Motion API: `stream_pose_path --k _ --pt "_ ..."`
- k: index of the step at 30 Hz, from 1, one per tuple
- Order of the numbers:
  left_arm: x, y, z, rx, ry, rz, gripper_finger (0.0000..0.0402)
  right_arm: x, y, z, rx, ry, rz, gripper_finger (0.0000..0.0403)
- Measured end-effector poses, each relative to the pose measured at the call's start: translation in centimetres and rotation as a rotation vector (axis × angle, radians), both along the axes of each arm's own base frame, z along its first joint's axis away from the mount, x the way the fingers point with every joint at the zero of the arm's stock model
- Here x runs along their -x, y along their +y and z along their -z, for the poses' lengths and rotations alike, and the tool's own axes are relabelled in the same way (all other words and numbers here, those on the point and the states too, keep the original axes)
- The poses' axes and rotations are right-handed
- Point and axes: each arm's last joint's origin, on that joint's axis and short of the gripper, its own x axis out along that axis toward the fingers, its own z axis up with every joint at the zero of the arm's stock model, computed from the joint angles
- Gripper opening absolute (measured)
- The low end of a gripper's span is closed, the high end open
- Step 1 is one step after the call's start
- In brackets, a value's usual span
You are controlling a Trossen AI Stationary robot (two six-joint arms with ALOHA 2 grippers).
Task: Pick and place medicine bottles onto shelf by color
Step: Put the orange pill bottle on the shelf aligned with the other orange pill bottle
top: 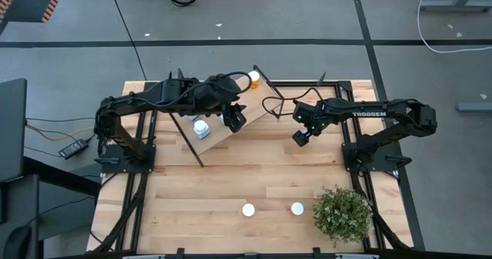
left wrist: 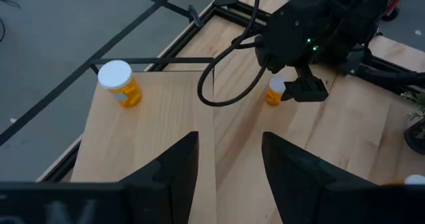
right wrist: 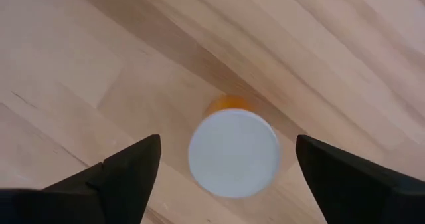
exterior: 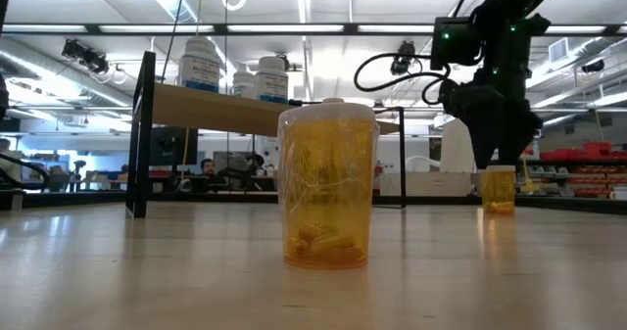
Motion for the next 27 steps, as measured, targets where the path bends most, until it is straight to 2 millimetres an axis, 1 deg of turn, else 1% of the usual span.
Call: stream_pose_path --k 11,18,27 --pt "-0.4 -0.5 0.4 0.033 -0.009 -0.021 0.0173 -0.1 0.0 0.0 0.01 -0.011 -0.03 0.0332" --pt "-0.2 -1.3 0.4 0.022 -0.012 -0.078 0.0172 -0.2 0.1 0.0 0.009 -0.014 -0.016 0.033" --pt "-0.2 -2.7 0.4 0.017 -0.027 -0.079 0.0174 -0.2 0.1 0.0 0.012 -0.01 0.006 0.033"
